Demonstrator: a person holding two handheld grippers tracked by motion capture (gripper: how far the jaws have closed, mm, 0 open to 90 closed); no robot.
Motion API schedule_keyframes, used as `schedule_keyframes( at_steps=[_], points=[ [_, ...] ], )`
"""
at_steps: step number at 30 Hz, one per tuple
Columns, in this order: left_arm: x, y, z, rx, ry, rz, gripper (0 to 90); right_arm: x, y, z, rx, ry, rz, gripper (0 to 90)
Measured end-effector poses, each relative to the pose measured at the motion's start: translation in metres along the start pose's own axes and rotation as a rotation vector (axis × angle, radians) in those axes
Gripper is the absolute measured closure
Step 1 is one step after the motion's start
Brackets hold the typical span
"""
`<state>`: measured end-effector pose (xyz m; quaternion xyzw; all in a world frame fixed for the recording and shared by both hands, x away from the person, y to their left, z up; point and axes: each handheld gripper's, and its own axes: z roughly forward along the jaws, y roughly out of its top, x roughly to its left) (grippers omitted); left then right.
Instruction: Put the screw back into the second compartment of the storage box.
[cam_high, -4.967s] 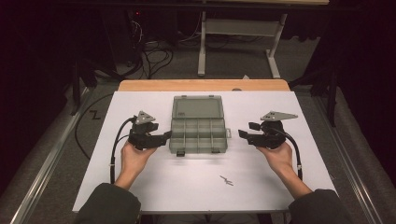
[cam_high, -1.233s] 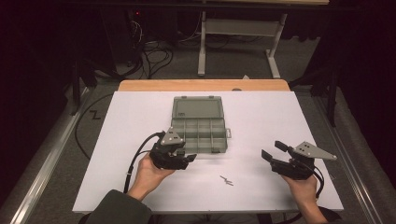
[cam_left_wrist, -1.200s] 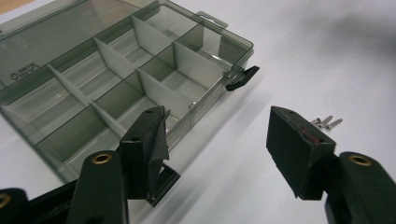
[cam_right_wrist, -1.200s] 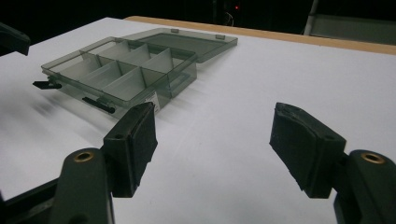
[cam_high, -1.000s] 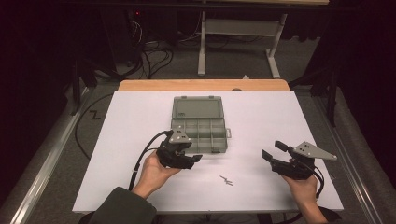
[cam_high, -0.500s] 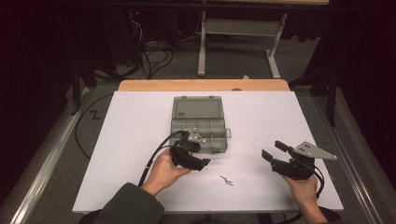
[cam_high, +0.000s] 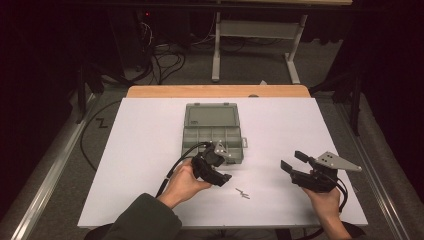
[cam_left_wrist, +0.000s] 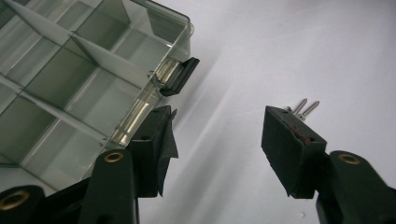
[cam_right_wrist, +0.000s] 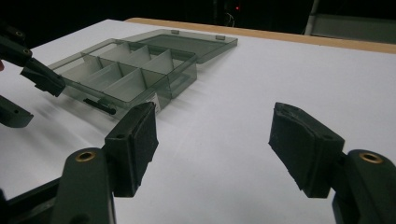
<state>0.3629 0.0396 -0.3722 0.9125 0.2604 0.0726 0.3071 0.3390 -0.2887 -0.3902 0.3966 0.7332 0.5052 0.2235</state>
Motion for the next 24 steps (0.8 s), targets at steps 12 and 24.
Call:
schedule_keyframes(
  at_steps=[12, 24],
  points=[
    [-0.01, 0.01, 0.014, 0.06, -0.032, 0.066, 46.4, -0.001, 0.0, 0.0, -0.001, 0.001, 0.004, 33.9],
    [-0.019, 0.02, 0.027, 0.132, -0.069, 0.128, 53.6, -0.002, 0.0, -0.001, -0.008, 0.0, 0.004, 34.4]
  ],
)
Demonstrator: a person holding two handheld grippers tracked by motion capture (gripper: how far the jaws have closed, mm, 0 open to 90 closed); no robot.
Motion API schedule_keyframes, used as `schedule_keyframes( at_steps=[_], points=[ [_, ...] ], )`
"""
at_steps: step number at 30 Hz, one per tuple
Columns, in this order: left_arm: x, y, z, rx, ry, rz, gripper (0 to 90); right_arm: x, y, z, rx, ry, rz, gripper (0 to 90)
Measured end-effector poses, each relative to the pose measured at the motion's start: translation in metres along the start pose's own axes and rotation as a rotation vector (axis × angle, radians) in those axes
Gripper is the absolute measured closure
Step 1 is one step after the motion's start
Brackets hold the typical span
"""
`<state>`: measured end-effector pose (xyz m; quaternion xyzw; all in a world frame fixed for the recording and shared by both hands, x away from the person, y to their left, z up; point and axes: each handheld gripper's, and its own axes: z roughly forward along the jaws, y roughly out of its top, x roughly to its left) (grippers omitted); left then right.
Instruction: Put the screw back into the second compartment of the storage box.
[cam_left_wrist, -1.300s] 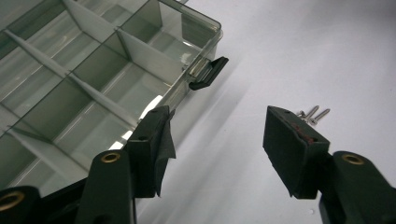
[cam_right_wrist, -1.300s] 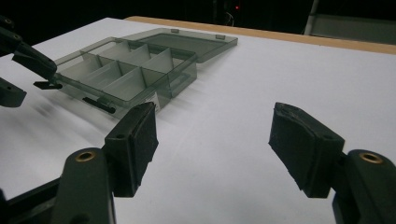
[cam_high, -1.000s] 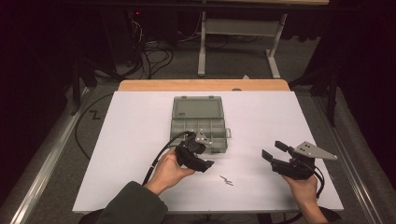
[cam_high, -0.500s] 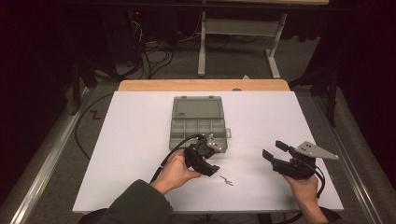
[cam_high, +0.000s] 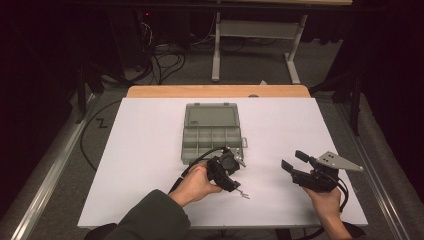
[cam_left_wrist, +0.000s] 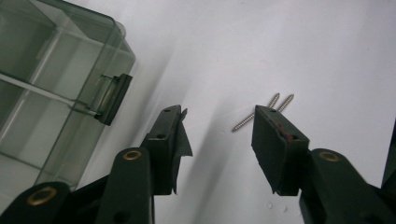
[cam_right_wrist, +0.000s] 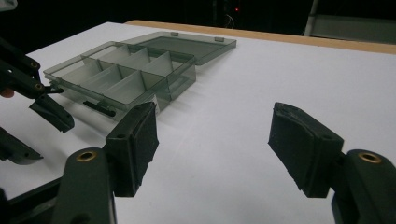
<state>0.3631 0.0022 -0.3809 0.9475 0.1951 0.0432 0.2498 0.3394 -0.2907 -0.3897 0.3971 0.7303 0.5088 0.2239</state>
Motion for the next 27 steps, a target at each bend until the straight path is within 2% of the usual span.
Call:
schedule_keyframes(
  at_steps=[8, 17, 20, 21, 27],
  points=[
    [-0.004, 0.004, 0.01, 0.05, -0.029, 0.038, 58.8, 0.0, 0.0, 0.0, 0.002, 0.001, 0.001, 34.9],
    [-0.008, 0.007, 0.02, 0.096, -0.047, 0.061, 64.9, 0.0, 0.0, -0.001, 0.0, 0.001, 0.005, 35.2],
    [-0.008, 0.008, 0.022, 0.105, -0.051, 0.064, 66.3, -0.001, 0.0, -0.001, 0.001, 0.002, 0.004, 35.3],
    [-0.009, 0.008, 0.024, 0.088, -0.054, 0.039, 67.0, -0.001, 0.0, -0.001, 0.001, 0.002, 0.003, 35.3],
    [-0.008, 0.009, 0.026, 0.111, -0.069, 0.06, 70.3, -0.001, 0.0, -0.001, 0.002, 0.002, 0.005, 35.4]
  ],
)
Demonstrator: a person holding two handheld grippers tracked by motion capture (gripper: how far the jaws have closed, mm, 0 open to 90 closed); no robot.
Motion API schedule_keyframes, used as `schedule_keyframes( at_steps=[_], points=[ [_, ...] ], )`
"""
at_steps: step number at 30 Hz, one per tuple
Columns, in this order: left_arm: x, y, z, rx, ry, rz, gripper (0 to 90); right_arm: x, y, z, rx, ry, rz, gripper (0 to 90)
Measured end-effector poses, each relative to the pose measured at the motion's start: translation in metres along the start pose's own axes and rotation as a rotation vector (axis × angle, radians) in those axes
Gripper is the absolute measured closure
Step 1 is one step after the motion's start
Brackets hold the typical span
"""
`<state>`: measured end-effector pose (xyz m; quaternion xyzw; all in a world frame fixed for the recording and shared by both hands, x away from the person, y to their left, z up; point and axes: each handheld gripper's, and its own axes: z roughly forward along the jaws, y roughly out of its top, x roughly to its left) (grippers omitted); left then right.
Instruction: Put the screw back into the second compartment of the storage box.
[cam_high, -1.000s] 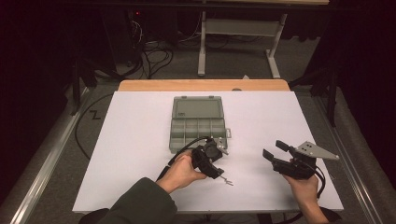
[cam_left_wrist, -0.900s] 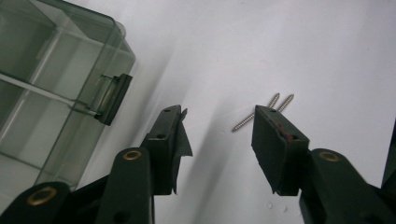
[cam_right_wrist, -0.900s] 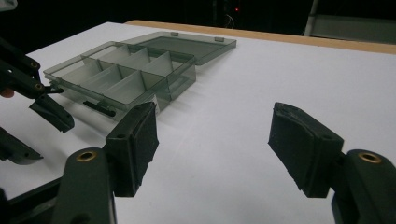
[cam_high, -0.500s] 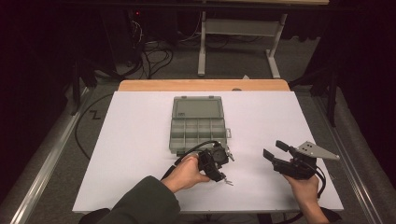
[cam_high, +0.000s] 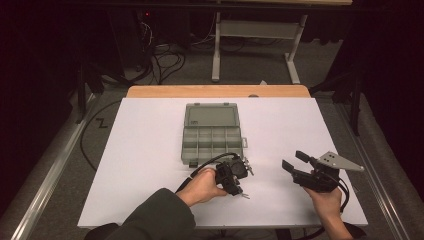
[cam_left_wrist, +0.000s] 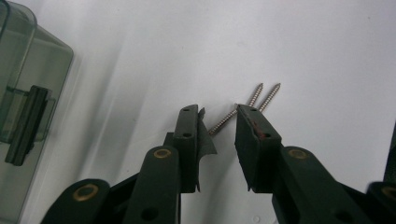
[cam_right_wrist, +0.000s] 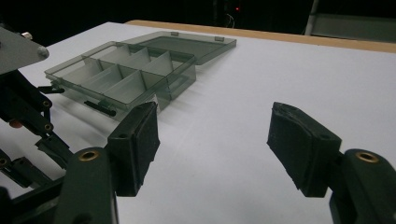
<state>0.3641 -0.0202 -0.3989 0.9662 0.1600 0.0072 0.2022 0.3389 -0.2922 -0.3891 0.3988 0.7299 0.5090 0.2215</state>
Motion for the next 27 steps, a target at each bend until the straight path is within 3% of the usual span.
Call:
schedule_keyframes(
  at_steps=[27],
  points=[
    [0.0029, 0.0007, 0.0026, 0.008, 0.019, -0.012, 84.7, -0.0007, 0.0001, -0.0013, -0.003, 0.002, 0.0, 36.1]
  ],
)
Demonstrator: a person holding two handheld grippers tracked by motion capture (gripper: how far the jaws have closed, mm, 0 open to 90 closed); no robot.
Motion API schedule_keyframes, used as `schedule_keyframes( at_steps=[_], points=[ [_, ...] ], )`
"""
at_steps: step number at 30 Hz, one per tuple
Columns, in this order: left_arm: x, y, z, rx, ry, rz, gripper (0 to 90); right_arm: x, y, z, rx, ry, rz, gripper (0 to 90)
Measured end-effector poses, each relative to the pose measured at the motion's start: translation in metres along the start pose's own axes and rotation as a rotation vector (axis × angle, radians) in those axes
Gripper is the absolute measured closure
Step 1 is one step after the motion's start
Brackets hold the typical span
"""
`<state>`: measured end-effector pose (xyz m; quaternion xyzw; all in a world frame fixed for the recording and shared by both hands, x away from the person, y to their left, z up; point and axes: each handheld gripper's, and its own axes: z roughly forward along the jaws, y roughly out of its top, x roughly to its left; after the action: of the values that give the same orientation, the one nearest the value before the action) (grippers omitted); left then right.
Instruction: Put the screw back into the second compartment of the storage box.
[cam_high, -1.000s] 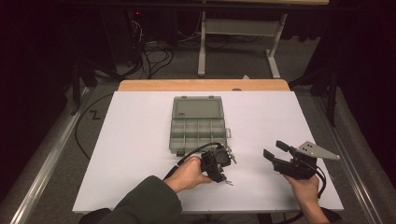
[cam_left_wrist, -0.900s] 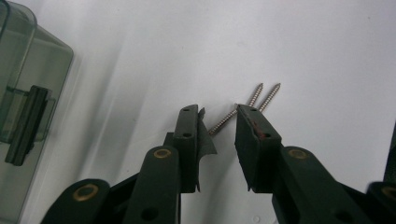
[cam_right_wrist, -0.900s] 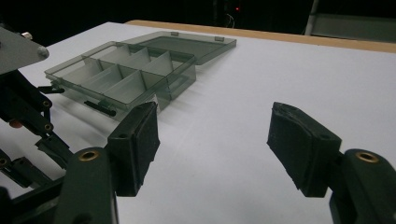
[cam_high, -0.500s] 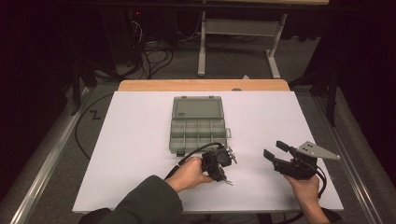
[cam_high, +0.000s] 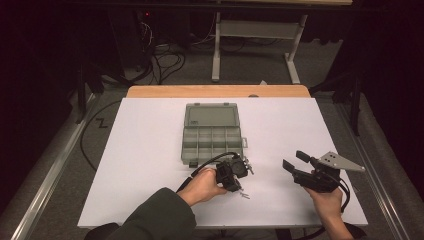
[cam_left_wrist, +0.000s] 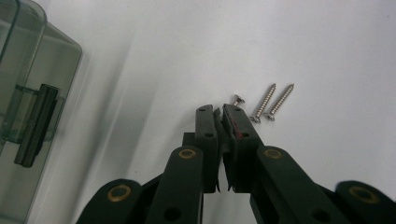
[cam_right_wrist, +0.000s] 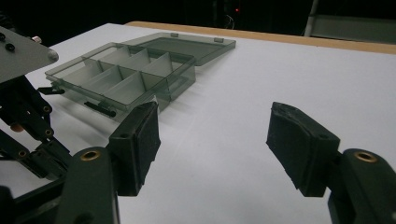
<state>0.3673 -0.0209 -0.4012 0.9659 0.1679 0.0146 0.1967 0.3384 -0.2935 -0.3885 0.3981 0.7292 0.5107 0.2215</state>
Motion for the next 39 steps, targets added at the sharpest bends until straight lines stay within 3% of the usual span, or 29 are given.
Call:
schedule_keyframes(
  at_steps=[7, 16, 39],
  points=[
    [-0.0016, 0.0009, 0.0003, -0.006, -0.002, 0.015, 81.4, 0.0, 0.0, 0.0, 0.0, 0.0, 0.0, 36.1],
    [-0.0026, 0.0023, 0.0014, -0.006, 0.004, 0.026, 84.0, 0.0, 0.0, 0.0001, 0.002, 0.0, 0.0, 36.2],
    [-0.0053, 0.0081, 0.0016, 0.037, 0.028, 0.034, 87.1, 0.0, -0.0002, 0.0005, 0.006, -0.004, 0.001, 36.6]
  ],
)
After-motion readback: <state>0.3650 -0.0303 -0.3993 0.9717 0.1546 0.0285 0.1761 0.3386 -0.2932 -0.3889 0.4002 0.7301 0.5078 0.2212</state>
